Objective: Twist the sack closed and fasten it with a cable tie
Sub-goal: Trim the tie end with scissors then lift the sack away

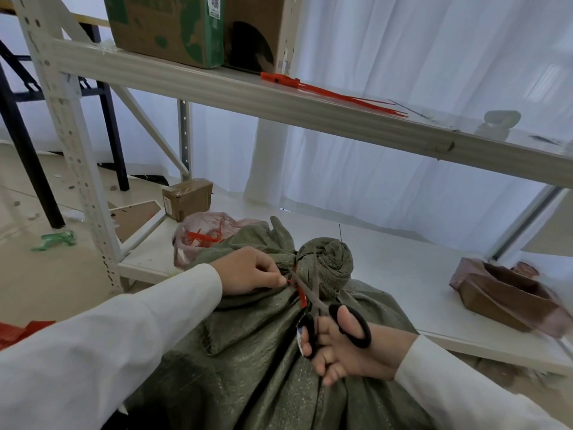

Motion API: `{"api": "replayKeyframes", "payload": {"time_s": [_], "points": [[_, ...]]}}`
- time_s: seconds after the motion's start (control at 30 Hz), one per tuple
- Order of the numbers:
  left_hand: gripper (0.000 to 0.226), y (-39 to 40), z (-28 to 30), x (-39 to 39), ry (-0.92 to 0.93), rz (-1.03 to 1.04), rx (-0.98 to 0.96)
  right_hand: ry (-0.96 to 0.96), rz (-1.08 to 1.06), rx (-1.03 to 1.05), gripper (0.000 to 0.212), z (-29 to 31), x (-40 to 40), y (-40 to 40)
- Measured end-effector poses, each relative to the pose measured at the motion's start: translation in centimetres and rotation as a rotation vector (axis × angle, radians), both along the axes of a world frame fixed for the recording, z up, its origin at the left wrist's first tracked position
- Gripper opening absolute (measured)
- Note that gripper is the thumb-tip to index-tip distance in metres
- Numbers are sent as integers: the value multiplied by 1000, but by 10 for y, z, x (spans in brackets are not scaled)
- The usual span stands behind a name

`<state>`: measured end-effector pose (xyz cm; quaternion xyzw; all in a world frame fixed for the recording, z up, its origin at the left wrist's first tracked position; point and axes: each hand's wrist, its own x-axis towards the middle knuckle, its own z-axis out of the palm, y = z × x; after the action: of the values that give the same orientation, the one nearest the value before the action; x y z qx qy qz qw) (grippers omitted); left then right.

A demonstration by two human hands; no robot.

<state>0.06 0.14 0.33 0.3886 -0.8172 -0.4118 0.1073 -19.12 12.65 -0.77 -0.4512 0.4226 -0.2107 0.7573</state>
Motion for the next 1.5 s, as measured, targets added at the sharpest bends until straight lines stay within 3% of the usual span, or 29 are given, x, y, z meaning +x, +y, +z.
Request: {"api": "replayKeyframes", "payload": {"time_s": [0.17,0.43,0.67,0.8,1.03,1.33,1.4,1.5], "points": [[21,2,-2,-5,7,-28,-5,42,19,62,88,-9,-4,2],[32,-3,-7,-7,199,5,328,158,-11,81,89,-12,1,1],[28,0,-8,-6,314,-22,550,193,-207,-28,79,-18,16,-3],[26,1,-11,-5,314,-27,549,249,-320,-86,56,-20,29,-6],[23,-3,-12,-1,340,10,575,346,-426,-145,42,-16,44,1],[24,-13,-11,5,377,109,672,334,-440,-114,38,-6,36,2],[22,-13,-9,10,379,115,700,345,-407,-105,37,-1,30,-2],[20,-17,-5,17,370,212,611,418,-190,-140,35,7,25,-3]]}}
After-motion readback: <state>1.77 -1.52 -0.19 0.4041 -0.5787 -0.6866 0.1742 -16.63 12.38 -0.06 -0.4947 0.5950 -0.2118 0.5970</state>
